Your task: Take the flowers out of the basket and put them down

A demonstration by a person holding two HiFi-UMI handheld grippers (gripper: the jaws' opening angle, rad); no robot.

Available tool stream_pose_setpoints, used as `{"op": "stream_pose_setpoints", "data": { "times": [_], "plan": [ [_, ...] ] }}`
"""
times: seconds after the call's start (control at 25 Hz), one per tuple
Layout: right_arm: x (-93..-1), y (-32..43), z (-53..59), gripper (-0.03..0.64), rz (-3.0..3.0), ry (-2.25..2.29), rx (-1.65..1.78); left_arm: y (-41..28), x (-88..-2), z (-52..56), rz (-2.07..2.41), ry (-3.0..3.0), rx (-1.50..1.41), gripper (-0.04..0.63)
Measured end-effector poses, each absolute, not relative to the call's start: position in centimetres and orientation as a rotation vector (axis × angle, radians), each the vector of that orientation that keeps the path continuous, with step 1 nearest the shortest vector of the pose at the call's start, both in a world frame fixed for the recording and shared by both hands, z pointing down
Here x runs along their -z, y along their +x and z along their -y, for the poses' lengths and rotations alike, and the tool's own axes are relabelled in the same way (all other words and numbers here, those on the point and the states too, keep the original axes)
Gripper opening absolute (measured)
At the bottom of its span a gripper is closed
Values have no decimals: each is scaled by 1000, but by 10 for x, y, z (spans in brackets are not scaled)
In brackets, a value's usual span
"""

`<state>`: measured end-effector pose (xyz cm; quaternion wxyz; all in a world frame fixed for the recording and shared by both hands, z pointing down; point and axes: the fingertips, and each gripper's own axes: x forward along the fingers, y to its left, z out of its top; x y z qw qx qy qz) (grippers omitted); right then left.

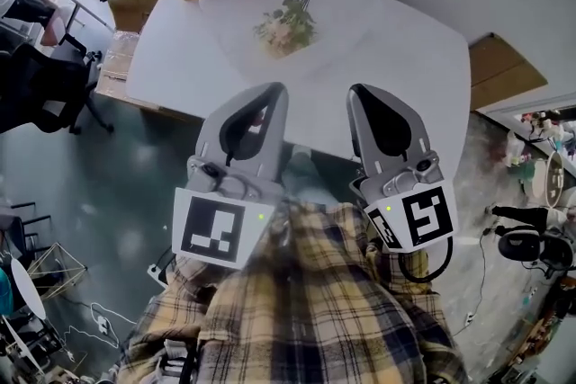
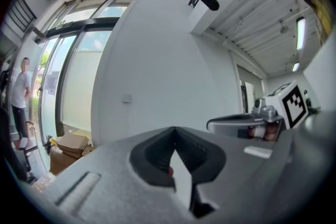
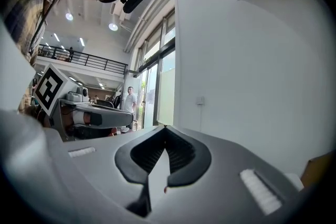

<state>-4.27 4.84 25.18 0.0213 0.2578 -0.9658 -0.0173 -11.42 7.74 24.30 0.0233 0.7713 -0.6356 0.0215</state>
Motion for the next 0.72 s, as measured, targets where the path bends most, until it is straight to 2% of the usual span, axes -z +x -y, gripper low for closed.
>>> {"op": "stream_pose_setpoints", "data": {
  "times": [0.32, 0.72],
  "plan": [
    [-239, -65, 57, 3, 3007, 756, 108, -131, -232, 30, 2000, 2384, -63, 2],
    [-239, -79, 123, 3, 2993, 745, 63, -142, -237, 106, 1936, 2372, -139, 2]
  ]
}}
